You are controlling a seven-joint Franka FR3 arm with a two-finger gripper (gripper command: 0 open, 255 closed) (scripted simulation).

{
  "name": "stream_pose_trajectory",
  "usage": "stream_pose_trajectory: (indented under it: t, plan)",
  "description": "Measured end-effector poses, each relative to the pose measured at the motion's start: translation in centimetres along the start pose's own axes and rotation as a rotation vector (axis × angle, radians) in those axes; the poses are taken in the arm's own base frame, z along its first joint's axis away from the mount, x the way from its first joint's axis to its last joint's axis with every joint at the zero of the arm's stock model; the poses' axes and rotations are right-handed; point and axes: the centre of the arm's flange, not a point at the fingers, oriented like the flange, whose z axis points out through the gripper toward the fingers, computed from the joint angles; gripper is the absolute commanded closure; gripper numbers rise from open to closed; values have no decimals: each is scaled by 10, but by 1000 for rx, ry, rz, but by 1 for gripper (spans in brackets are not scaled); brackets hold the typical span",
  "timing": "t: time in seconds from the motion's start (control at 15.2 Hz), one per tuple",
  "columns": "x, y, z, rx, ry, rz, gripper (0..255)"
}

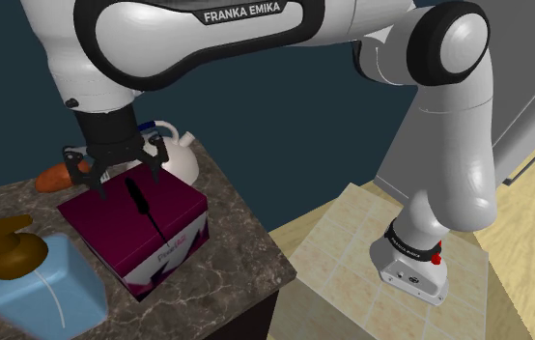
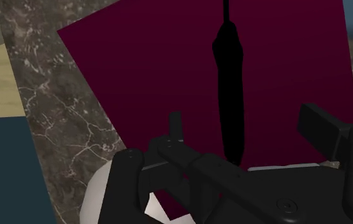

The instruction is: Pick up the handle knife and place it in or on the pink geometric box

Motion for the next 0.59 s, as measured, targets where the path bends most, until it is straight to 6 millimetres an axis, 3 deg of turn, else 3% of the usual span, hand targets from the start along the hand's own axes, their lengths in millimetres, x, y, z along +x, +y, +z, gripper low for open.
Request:
stream_pose_trajectory:
  t: [0.13, 0.4, 0.59]
  plan:
    - [0, 0, 0, 0, 0, 0, 0]
    - [1, 1, -40, 1, 1, 0, 0]
    - [1, 0, -50, 0, 0, 0, 0]
